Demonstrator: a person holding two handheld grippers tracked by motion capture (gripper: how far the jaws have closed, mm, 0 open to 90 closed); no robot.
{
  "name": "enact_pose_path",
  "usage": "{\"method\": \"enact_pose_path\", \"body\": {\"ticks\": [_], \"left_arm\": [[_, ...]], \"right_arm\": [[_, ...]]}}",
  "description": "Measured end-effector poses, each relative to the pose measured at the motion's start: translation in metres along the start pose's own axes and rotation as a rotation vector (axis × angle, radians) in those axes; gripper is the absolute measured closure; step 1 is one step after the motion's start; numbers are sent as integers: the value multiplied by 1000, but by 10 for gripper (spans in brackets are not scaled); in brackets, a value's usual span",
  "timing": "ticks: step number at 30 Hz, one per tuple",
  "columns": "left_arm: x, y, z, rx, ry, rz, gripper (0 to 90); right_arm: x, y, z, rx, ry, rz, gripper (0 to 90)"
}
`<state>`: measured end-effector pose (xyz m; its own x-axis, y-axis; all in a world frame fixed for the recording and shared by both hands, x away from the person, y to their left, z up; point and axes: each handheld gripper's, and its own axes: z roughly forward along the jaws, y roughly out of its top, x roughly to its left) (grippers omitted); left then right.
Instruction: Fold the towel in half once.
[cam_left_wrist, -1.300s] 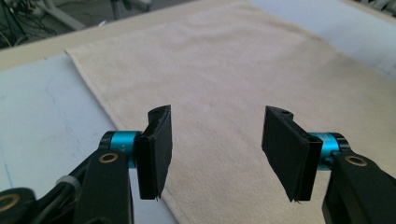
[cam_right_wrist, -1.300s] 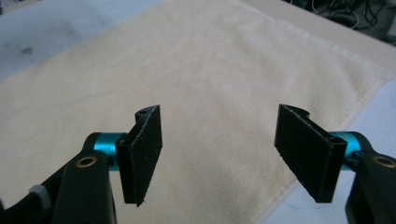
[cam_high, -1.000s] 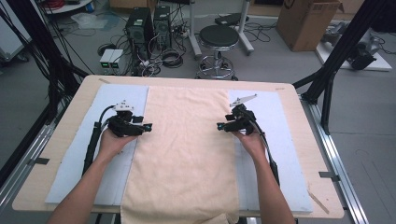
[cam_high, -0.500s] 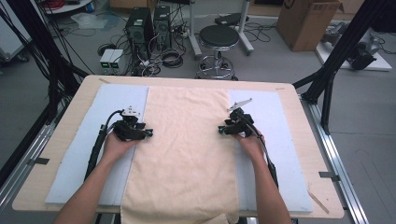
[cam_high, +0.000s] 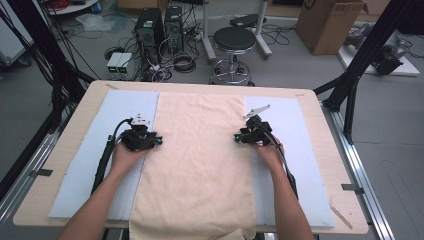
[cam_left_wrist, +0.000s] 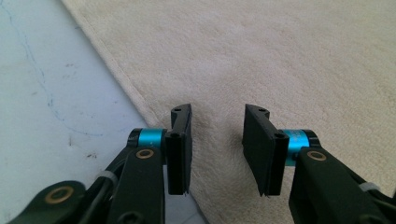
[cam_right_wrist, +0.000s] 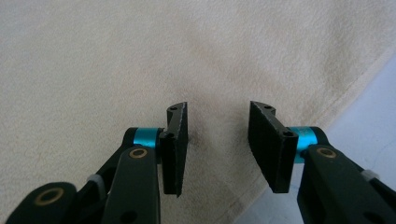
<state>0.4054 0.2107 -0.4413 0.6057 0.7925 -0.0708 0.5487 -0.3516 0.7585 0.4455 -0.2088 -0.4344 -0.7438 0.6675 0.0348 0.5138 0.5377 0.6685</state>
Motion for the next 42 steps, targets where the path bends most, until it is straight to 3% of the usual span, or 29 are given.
{"method": "enact_pose_path", "body": {"ticks": [5, 7, 13, 16, 18, 20, 22, 24, 26, 30, 33, 34, 36, 38, 40, 41, 42], "left_arm": [[6, 0, 3, -30, 56, -49, 530], [8, -1, 4, -32, 68, -52, 538], [9, 1, 9, -67, 102, -130, 590], [13, 5, 11, -67, 114, -126, 576], [19, 8, 12, -86, 117, -144, 565], [23, 13, 16, -70, 111, -164, 562], [24, 21, 20, -65, 126, -152, 564], [26, 29, 23, -67, 119, -167, 563], [26, 38, 27, -43, 134, -146, 559], [32, 41, 40, 13, 176, -168, 489], [36, 39, 43, -25, 204, -214, 484], [38, 39, 43, -31, 205, -234, 486], [40, 40, 42, -44, 248, -264, 476], [40, 39, 45, -46, 245, -269, 510], [36, 41, 47, -33, 270, -245, 532], [34, 42, 47, -27, 270, -236, 561], [34, 42, 47, -27, 270, -236, 630]], "right_arm": [[-3, 1, -2, -28, -16, 25, 529], [-5, 0, 1, -20, -28, 28, 527], [-10, 2, 3, -33, -68, 64, 546], [-14, 7, 1, -35, -89, 76, 529], [-19, 12, -1, -38, -90, 91, 512], [-25, 17, -3, -50, -103, 99, 497], [-32, 24, -2, -29, -102, 122, 460], [-34, 27, -3, -58, -133, 109, 465], [-40, 32, 1, -28, -129, 144, 442], [-46, 33, 12, -19, -130, 206, 430], [-49, 28, 22, 12, -143, 232, 433], [-49, 27, 22, -1, -144, 249, 455], [-53, 25, 21, -30, -143, 305, 462], [-52, 26, 22, -34, -159, 322, 474], [-46, 29, 26, -17, -204, 282, 508], [-42, 32, 27, -8, -222, 261, 571], [-42, 32, 27, -8, -222, 261, 571]]}}
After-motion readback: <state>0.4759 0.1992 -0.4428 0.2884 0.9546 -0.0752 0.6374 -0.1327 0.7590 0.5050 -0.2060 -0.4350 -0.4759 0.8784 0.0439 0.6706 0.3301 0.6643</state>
